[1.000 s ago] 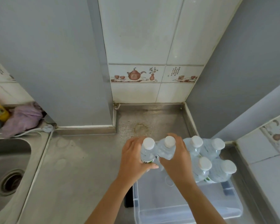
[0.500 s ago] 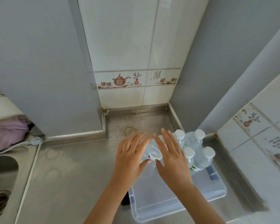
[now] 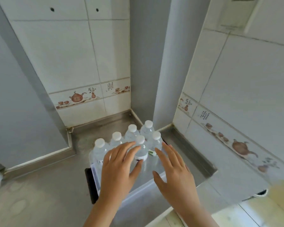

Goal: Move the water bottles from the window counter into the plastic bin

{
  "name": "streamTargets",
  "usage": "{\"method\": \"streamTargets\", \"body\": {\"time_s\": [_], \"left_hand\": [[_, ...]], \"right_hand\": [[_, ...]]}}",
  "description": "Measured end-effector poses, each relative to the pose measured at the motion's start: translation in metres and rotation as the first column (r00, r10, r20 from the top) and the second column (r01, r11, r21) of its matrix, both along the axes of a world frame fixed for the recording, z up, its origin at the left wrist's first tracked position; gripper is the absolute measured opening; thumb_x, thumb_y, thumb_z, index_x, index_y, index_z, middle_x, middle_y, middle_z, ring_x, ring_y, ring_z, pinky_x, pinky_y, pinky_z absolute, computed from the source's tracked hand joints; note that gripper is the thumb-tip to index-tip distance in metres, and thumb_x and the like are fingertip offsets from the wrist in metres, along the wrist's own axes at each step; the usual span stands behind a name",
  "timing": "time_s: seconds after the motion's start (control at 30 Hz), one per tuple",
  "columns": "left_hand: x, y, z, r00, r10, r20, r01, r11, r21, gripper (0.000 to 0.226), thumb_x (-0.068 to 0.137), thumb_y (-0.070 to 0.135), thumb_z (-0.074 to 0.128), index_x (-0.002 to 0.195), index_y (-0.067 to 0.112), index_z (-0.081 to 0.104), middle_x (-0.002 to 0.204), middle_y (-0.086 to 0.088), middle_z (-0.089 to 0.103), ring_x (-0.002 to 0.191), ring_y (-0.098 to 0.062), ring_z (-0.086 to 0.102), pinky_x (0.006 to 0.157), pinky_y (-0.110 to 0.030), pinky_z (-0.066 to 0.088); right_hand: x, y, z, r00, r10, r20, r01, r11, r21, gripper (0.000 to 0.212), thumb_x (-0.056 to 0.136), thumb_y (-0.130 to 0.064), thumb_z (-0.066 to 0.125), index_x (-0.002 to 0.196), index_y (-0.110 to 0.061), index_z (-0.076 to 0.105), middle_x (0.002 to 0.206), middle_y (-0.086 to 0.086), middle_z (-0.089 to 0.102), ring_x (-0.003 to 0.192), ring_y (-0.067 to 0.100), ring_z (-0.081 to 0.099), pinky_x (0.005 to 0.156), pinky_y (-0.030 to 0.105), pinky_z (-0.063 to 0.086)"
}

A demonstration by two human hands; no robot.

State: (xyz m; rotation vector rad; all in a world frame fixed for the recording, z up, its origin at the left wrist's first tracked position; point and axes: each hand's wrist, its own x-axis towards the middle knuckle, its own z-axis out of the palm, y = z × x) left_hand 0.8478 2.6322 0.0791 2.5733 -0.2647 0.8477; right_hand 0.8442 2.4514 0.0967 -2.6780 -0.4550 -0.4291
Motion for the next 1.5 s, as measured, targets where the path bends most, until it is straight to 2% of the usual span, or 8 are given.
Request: {"method": "streamTargets", "body": {"time_s": [0.4, 0.53, 0.67, 0.8, 1.0, 1.17, 1.37, 1.5], "left_hand": [[-0.091, -0.169, 0.006, 0.917, -0.362, -0.166, 0.384, 0.914, 0.131, 0.039, 0.084, 0.042, 0.062, 0.117, 0.024, 0.070, 0.124, 0.004, 0.069, 0.115, -0.018, 0.065, 0.089, -0.043, 0.054], [-0.129, -0.222, 0.006, 0.872, -0.441, -0.214, 0.474, 0.869, 0.140, 0.046, 0.072, 0.039, 0.083, 0.114, 0.024, 0.072, 0.121, 0.002, 0.072, 0.113, -0.021, 0.067, 0.090, -0.046, 0.054], [-0.161, -0.284, 0.008, 0.784, -0.583, -0.213, 0.615, 0.775, 0.145, 0.040, 0.083, 0.049, 0.058, 0.114, 0.027, 0.070, 0.122, 0.008, 0.069, 0.116, -0.016, 0.063, 0.099, -0.034, 0.035], [-0.178, -0.346, 0.011, 0.676, -0.701, -0.228, 0.735, 0.661, 0.150, 0.045, 0.083, 0.052, 0.050, 0.116, 0.029, 0.069, 0.122, 0.010, 0.067, 0.118, -0.012, 0.059, 0.097, -0.032, 0.033], [-0.179, -0.436, 0.008, 0.542, -0.812, -0.218, 0.840, 0.512, 0.179, 0.046, 0.082, 0.054, 0.049, 0.114, 0.029, 0.070, 0.122, 0.010, 0.068, 0.117, -0.013, 0.060, 0.096, -0.035, 0.036], [-0.159, -0.520, 0.003, 0.435, -0.880, -0.191, 0.898, 0.408, 0.168, 0.045, 0.081, 0.053, 0.051, 0.113, 0.028, 0.071, 0.121, 0.011, 0.069, 0.119, -0.010, 0.053, 0.097, -0.034, 0.035], [-0.111, -0.636, 0.010, 0.333, -0.918, -0.214, 0.938, 0.299, 0.175, 0.047, 0.083, 0.055, 0.050, 0.116, 0.028, 0.070, 0.125, 0.009, 0.068, 0.121, -0.014, 0.057, 0.100, -0.037, 0.036], [-0.096, -0.701, 0.009, 0.254, -0.939, -0.231, 0.960, 0.214, 0.182, 0.049, 0.084, 0.057, 0.049, 0.117, 0.028, 0.069, 0.125, 0.008, 0.068, 0.120, -0.017, 0.060, 0.101, -0.035, 0.032]], "right_hand": [[-0.164, -0.162, -0.006, 0.905, -0.425, -0.010, 0.425, 0.905, -0.001, 0.065, 0.077, -0.041, 0.073, 0.135, -0.025, 0.048, 0.144, 0.003, 0.048, 0.131, 0.027, 0.047, 0.095, 0.043, 0.048], [-0.225, -0.202, -0.009, 0.825, -0.565, 0.011, 0.564, 0.825, 0.015, 0.053, 0.085, -0.052, 0.050, 0.131, -0.027, 0.051, 0.142, 0.002, 0.051, 0.130, 0.027, 0.048, 0.095, 0.047, 0.049], [-0.287, -0.245, -0.011, 0.702, -0.711, 0.047, 0.708, 0.703, 0.069, 0.056, 0.091, -0.062, 0.030, 0.129, -0.027, 0.053, 0.140, 0.002, 0.053, 0.130, 0.024, 0.045, 0.093, 0.049, 0.050], [-0.325, -0.284, -0.009, 0.563, -0.825, 0.036, 0.820, 0.564, 0.102, 0.060, 0.092, -0.065, 0.020, 0.128, -0.028, 0.051, 0.139, 0.002, 0.053, 0.131, 0.021, 0.040, 0.094, 0.050, 0.048], [-0.347, -0.345, -0.013, 0.393, -0.919, -0.009, 0.914, 0.390, 0.109, 0.063, 0.092, -0.065, 0.019, 0.128, -0.027, 0.053, 0.139, 0.002, 0.053, 0.131, 0.023, 0.043, 0.098, 0.046, 0.044], [-0.339, -0.411, -0.019, 0.261, -0.964, -0.044, 0.961, 0.256, 0.101, 0.053, 0.086, -0.057, 0.039, 0.128, -0.028, 0.053, 0.139, 0.003, 0.053, 0.131, 0.018, 0.032, 0.098, 0.050, 0.043], [-0.309, -0.504, -0.015, 0.153, -0.986, -0.064, 0.986, 0.148, 0.082, 0.058, 0.089, -0.059, 0.030, 0.133, -0.029, 0.050, 0.144, 0.000, 0.047, 0.134, 0.014, 0.025, 0.108, 0.039, 0.030], [-0.294, -0.551, -0.012, 0.071, -0.992, -0.100, 0.994, 0.062, 0.085, 0.058, 0.088, -0.059, 0.032, 0.136, -0.030, 0.047, 0.147, -0.002, 0.043, 0.136, 0.014, 0.025, 0.109, 0.044, 0.029]]}}
